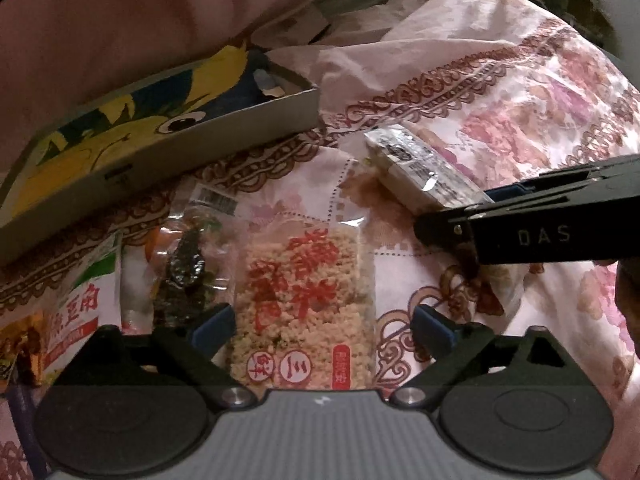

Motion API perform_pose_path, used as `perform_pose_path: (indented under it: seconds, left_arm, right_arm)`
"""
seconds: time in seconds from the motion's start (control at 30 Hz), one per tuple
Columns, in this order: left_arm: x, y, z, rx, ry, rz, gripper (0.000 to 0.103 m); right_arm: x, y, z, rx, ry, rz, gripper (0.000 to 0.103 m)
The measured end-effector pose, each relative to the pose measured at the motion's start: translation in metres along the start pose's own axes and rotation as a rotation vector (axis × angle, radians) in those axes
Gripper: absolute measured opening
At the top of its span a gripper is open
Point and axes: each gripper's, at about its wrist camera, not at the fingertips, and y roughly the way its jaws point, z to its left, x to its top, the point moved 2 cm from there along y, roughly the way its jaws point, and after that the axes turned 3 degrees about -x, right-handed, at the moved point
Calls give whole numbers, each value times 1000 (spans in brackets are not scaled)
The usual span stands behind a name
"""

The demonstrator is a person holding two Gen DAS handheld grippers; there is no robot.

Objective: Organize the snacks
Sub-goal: 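Lift the granola bar with the right gripper while the left gripper approaches the rice-cracker pack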

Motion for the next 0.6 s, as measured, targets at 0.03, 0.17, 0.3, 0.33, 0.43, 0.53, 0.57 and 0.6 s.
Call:
perform_pose_path:
  seconds: [0.03, 0.17, 0.3, 0.33, 0.43, 0.53, 0.57, 0.6]
  left_arm:
    - [0, -1, 1, 7, -8, 0, 92]
    - [1, -3, 2, 57, -14, 6, 77]
    - [1, -4, 2, 65, -29, 24, 76]
    - [2, -5, 2, 67, -37, 29, 76]
    - [1, -9, 0, 72, -62, 39, 75]
    - [0, -14, -2, 73, -99, 40, 74]
    - [0, -16, -2, 73, -110, 40, 74]
    - [-1, -17, -2, 72, -119, 41, 74]
  right_arm:
    - [0, 1, 0, -1, -2, 1, 53]
    - [-1, -1, 2, -14, -2, 1, 43]
    - [-2, -2, 3, -21, -6, -3, 40]
    - [-2, -2, 3, -21, -6, -4, 40]
    - [-2, -5, 5, -6, -4, -4, 40]
    - [-3, -9, 7, 8, -17, -11, 40]
    - [-4, -10, 9, 10, -22, -13, 40]
    - [-4, -11, 10, 11, -23, -15, 40]
